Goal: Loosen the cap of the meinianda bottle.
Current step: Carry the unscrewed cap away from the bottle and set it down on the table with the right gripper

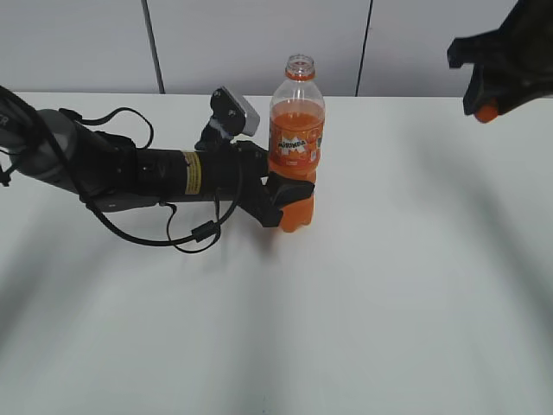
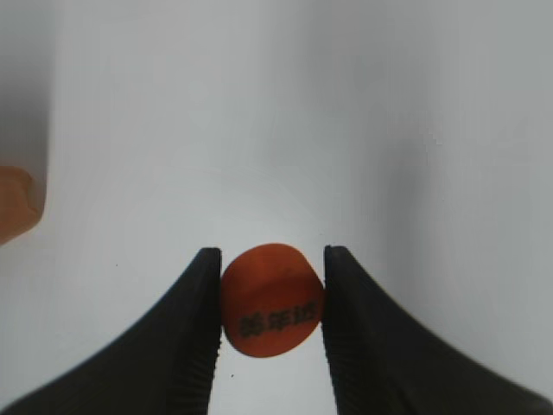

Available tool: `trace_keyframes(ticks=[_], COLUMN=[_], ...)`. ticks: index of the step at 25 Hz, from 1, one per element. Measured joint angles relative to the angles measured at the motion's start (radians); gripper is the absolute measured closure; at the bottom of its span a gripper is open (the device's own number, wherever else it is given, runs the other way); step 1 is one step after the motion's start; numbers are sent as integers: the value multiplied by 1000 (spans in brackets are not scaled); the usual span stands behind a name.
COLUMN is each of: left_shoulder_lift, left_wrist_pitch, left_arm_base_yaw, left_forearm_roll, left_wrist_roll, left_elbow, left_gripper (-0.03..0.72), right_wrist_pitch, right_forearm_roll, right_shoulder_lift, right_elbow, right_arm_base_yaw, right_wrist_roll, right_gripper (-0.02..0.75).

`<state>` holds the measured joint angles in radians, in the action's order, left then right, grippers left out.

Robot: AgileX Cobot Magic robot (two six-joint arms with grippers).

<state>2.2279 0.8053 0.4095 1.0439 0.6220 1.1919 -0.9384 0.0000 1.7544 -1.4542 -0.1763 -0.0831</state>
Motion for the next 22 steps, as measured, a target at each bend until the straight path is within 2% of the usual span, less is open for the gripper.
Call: trace_keyframes(ticks=[11, 22], left_shoulder_lift=[0, 0], left_wrist_pitch=[0, 0], left_arm_base_yaw=[0, 0], left_forearm_roll=[0, 0], left_wrist_roll=[0, 0], left_elbow=[0, 0], left_gripper=[312, 312], right_wrist_pitch=[363, 514], right_forearm_roll=[14, 15], right_shoulder_lift=[-1, 121], right_elbow=[316, 347], right_arm_base_yaw=[1, 1], right_wrist_roll=[-30, -33], right_gripper=[468, 468])
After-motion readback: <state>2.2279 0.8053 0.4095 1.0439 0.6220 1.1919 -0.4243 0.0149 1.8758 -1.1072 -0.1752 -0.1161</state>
